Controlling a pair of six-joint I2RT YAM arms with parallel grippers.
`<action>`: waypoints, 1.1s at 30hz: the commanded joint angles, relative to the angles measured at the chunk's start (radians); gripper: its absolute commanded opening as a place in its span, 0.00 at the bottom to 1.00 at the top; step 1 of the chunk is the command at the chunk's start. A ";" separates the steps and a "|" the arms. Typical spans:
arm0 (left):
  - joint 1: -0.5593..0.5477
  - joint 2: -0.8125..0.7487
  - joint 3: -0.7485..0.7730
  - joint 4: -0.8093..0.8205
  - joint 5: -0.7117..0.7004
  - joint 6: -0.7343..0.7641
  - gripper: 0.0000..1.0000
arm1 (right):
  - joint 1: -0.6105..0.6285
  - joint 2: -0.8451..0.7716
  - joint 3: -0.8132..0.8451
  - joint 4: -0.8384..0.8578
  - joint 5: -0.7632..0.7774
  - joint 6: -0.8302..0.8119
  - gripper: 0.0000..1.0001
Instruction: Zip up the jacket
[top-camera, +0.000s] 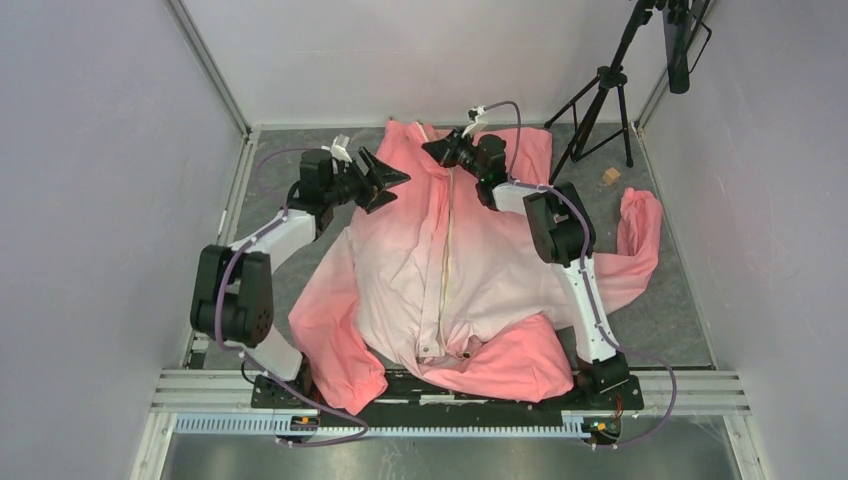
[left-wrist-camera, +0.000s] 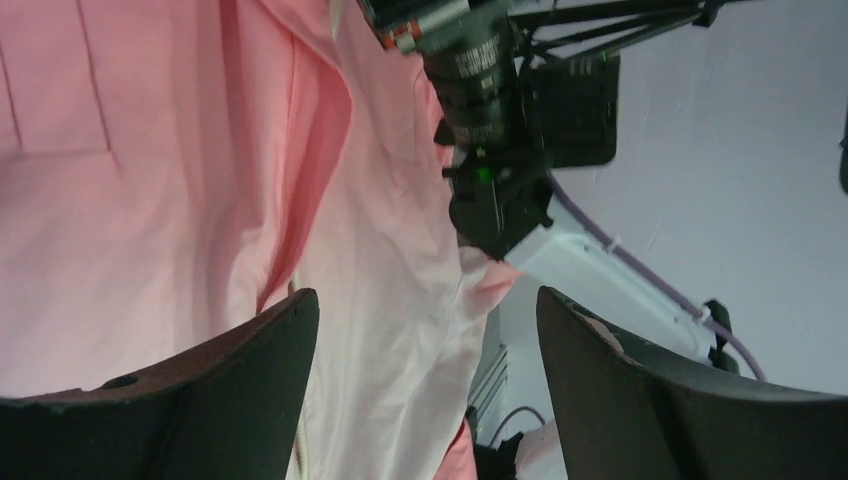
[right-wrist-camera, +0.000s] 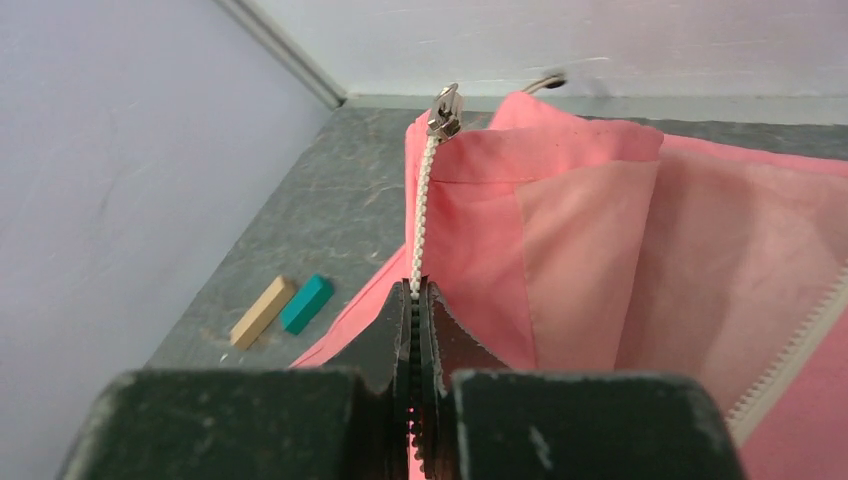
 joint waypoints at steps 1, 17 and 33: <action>0.011 0.134 0.088 0.264 0.006 -0.176 0.83 | 0.003 -0.134 -0.081 0.142 -0.122 -0.005 0.00; 0.059 0.529 0.348 0.613 0.029 -0.294 0.81 | 0.014 -0.222 -0.272 0.343 -0.145 0.156 0.00; 0.057 0.617 0.489 0.589 0.017 -0.288 0.59 | 0.037 -0.204 -0.237 0.323 -0.102 0.171 0.00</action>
